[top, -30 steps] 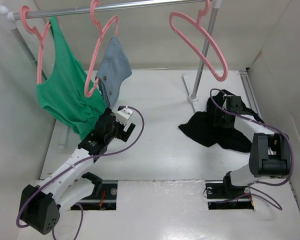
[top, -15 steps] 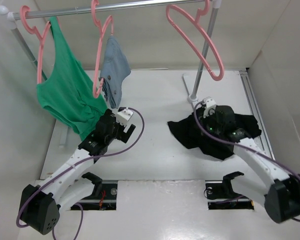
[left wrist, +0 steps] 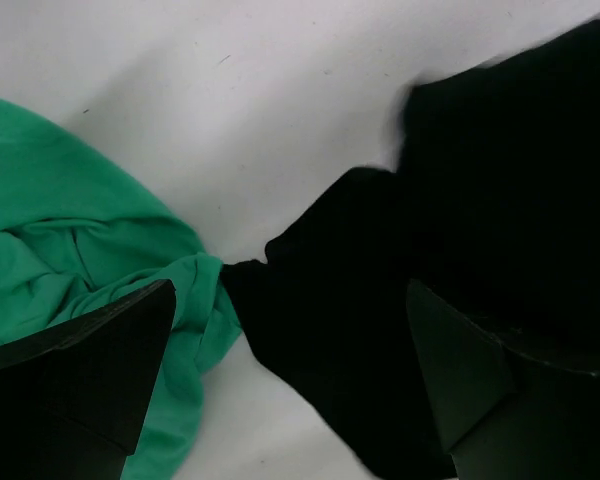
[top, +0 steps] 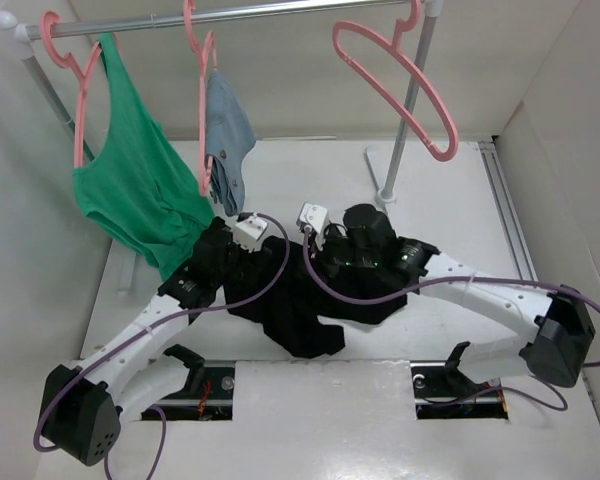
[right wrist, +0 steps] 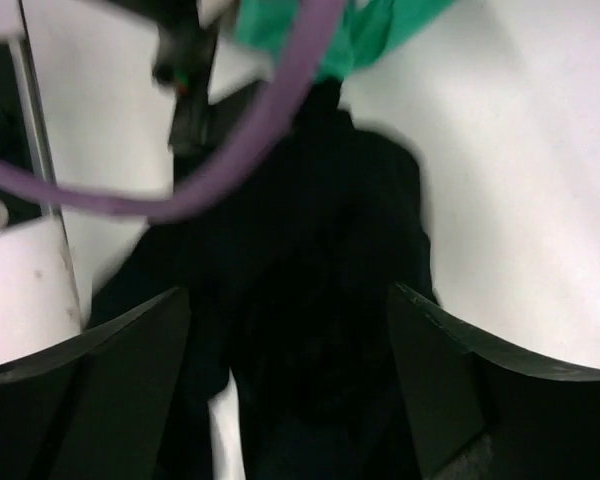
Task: Place the t-shirt on the hanger
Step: Move the tshirt to the center of the board
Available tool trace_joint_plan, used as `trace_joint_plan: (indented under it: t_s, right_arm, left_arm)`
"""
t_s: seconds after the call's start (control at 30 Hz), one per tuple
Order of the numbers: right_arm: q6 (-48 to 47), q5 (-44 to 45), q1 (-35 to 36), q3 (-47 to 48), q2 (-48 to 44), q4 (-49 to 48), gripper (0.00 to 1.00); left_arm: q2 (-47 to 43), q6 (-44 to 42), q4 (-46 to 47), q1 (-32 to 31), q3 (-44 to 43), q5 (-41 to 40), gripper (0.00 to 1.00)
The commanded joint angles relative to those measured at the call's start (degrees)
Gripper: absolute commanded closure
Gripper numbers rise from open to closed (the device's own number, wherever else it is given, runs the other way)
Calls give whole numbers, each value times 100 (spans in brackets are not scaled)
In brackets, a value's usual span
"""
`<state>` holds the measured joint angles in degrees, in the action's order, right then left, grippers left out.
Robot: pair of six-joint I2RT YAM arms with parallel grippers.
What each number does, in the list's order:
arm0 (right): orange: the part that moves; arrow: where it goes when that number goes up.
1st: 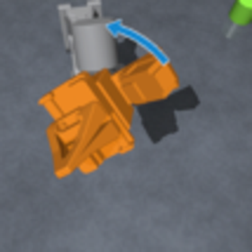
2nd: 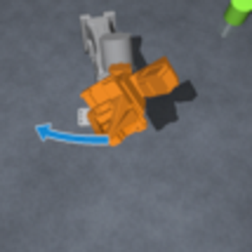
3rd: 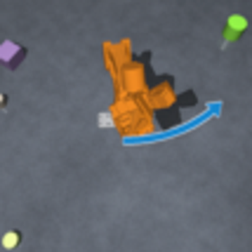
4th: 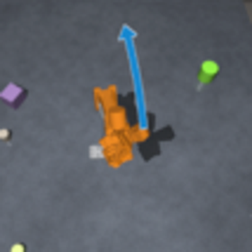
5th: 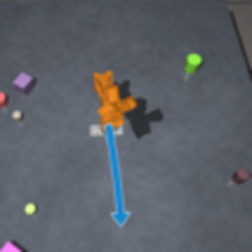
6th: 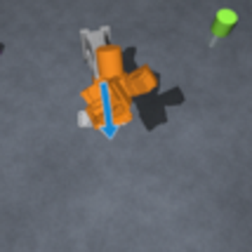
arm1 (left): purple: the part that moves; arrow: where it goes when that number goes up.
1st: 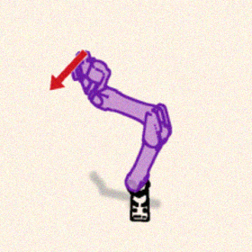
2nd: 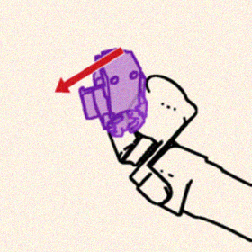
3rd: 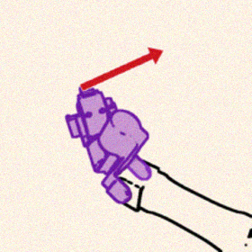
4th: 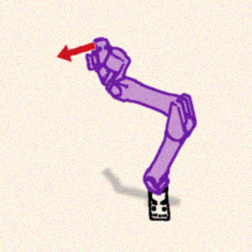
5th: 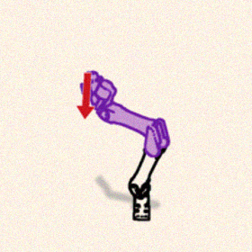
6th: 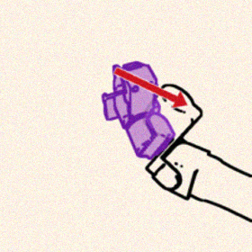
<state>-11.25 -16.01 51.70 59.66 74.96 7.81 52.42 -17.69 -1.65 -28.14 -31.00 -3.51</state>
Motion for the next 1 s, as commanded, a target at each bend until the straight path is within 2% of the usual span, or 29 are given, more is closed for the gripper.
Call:
trace_joint_plan:
  t_s: [0.0, 0.13, 0.2, 0.3, 0.33, 0.47, 0.57, 0.73, 0.83, 0.87, 0.9, 0.93, 0.97]
  right_arm:
    - [-255, -324, -20, -101, -32, 98, 15]
    - [-28, 273, -20, -953, -988, 98, 12]
    - [165, 641, -177, -1271, -1351, 150, 10]
    - [763, 1108, -660, -1825, -1774, 229, 11]
    - [851, 1109, -1036, -1948, -1774, 229, 11]
    - [1063, 995, -1679, -2151, -1162, 378, 15]
    - [1063, 1065, -1734, -2090, -721, 379, 15]
    - [1133, 1258, -1857, -2037, 167, 265, 14]
    - [1186, 1171, -1989, -2037, 649, 151, 19]
    - [1116, 1109, -1989, -2037, 747, 150, 27]
    - [1116, 996, -1989, -2037, 844, 81, 33]
    - [1116, 995, -1989, -1985, 1002, 80, 43]
    - [1116, 995, -1989, -1932, 1064, 80, 58]
  left_arm:
    - [-30, -67, -37, -25, -336, 34, 0]
    - [-30, -366, -344, -25, -389, 473, 0]
    - [-30, -803, -651, -25, -458, 1104, 0]
    - [180, -1437, -1125, -25, -512, 1904, 0]
    - [441, -1656, -1197, -86, -512, 1906, 0]
    - [1374, -2306, -1610, -86, -757, 1503, 0]
    - [1945, -2589, -1856, -86, -898, 1300, 0]
    - [2061, -2906, -1909, -551, -732, 1195, 0]
    - [1948, -3020, -1856, -763, -442, 992, 22]
    - [1947, -3021, -1856, -763, -442, 992, 39]
    - [1886, -3021, -1856, -763, -442, 992, 50]
    - [1807, -3021, -1909, -763, -442, 992, 67]
    - [1806, -3021, -1909, -763, -442, 931, 89]
